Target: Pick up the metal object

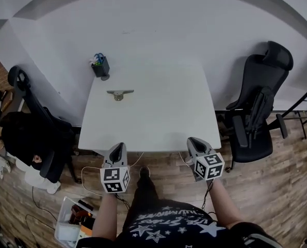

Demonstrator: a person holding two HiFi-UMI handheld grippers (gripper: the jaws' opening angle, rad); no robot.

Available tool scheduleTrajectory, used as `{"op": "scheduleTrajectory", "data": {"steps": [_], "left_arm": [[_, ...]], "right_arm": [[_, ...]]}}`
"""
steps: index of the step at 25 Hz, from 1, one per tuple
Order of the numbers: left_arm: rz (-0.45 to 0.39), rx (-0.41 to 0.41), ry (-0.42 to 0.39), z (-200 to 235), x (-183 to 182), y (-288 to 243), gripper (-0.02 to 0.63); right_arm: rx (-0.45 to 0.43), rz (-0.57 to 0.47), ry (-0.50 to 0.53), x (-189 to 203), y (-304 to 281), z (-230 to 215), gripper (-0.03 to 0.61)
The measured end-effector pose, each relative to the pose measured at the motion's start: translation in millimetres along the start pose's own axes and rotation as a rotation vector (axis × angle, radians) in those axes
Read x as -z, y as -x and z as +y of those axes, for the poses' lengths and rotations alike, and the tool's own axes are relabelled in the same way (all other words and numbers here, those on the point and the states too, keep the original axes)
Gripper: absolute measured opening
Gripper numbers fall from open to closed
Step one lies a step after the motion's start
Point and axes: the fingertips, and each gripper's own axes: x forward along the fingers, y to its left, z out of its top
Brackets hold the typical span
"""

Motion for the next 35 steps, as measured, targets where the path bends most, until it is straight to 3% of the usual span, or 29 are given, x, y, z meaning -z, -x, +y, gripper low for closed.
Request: {"op": "scheduleTrajectory", "data": {"steps": [12,21,23,28,35], "left_arm": [[0.047,0.065,0.0,86.1,-36.9,-116.2,0.02],[0.07,0.054,-0.087,141.1,-52.8,-174.2,0.025],[0.081,0.066,-0.124,148.4,-53.7,-186.3,0.044],[0.125,0.107,-0.283,162.7,-49.5,-220.8,0.178],[0.184,0.144,-0.601,176.0,-41.6,-266.4,0.212]], "right_arm": [[0.039,0.005,-0.018,-60.3,-130.4,-5.6,0.051],[0.052,0.007,-0.012,-90.5,-201.6,2.0,0.051],[0.054,0.008,-0.009,-95.0,-213.7,3.4,0.051],[0.075,0.013,-0.009,-103.8,-237.6,-1.9,0.051],[0.114,0.02,-0.02,-110.6,-263.4,-16.7,0.051]]}}
